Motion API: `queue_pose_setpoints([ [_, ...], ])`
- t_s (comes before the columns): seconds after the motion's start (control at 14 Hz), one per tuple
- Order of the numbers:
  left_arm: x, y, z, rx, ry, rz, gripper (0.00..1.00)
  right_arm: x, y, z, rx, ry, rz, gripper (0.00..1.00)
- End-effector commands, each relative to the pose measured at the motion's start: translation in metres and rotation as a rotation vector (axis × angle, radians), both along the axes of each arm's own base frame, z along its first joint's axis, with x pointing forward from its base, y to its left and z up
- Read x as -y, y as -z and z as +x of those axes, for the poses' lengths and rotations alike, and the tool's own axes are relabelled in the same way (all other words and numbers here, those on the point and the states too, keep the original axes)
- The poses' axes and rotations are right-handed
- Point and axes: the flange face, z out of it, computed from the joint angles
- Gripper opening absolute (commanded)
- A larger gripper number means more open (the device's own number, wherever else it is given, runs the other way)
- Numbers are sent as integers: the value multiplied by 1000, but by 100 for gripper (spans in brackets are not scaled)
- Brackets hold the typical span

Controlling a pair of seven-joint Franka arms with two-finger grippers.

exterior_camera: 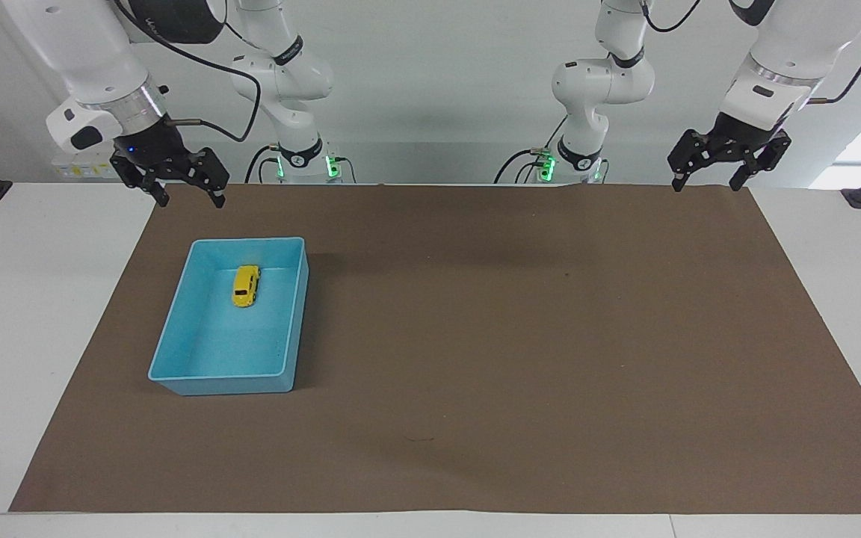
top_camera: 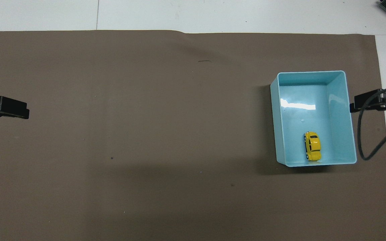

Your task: Wind up and store yellow beetle car

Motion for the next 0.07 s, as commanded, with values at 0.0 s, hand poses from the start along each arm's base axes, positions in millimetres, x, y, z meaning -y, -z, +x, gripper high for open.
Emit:
queue_pose_setpoints([
  [0.0,-5,-2,-7,-5,-13,-9,100,2,0,-1,2,-18,-6,100],
])
